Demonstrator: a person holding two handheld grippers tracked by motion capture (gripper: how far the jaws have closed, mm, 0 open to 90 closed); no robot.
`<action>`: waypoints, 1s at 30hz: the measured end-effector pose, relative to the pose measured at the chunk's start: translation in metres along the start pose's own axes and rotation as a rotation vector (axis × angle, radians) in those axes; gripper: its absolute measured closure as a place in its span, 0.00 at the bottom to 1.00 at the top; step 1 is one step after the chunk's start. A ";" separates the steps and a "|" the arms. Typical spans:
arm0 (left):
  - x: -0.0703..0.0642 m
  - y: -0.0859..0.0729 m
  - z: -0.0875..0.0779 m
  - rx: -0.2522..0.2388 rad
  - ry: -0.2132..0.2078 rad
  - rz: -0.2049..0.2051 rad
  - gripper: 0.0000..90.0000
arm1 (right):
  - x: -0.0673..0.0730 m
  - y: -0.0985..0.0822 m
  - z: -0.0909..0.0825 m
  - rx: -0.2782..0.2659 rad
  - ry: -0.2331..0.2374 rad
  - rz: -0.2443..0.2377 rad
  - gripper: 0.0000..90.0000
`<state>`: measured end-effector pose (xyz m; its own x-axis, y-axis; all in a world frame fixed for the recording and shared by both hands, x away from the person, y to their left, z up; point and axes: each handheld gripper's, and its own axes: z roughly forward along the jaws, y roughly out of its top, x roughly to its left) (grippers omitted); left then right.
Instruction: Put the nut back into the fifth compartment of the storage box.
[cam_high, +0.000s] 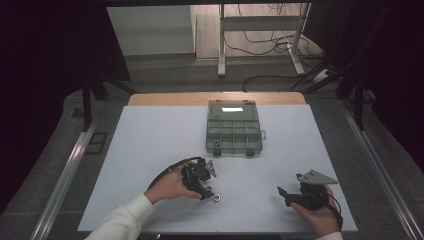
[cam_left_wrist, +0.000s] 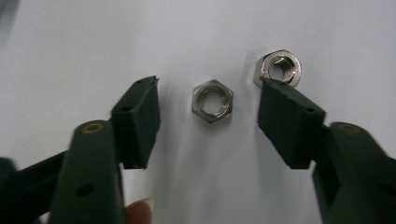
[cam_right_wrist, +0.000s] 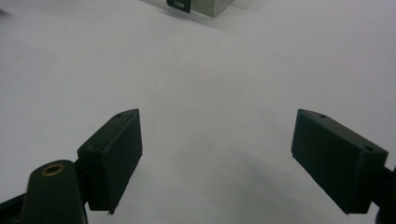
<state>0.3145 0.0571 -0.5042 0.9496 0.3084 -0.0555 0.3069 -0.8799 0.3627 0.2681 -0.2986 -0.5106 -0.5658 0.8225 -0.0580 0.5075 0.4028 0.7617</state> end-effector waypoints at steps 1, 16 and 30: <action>0.000 0.001 0.001 0.006 -0.001 0.003 0.48 | 0.000 0.000 0.000 0.000 -0.001 0.000 0.18; -0.001 0.006 0.003 0.056 0.001 0.028 0.78 | 0.000 0.000 0.001 0.003 0.001 -0.001 0.18; 0.013 0.011 -0.015 -0.010 0.023 -0.018 0.78 | 0.000 0.000 0.001 0.002 0.001 -0.001 0.18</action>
<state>0.3287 0.0571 -0.4869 0.9423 0.3322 -0.0408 0.3230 -0.8706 0.3710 0.2689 -0.2982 -0.5111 -0.5671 0.8216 -0.0579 0.5084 0.4046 0.7602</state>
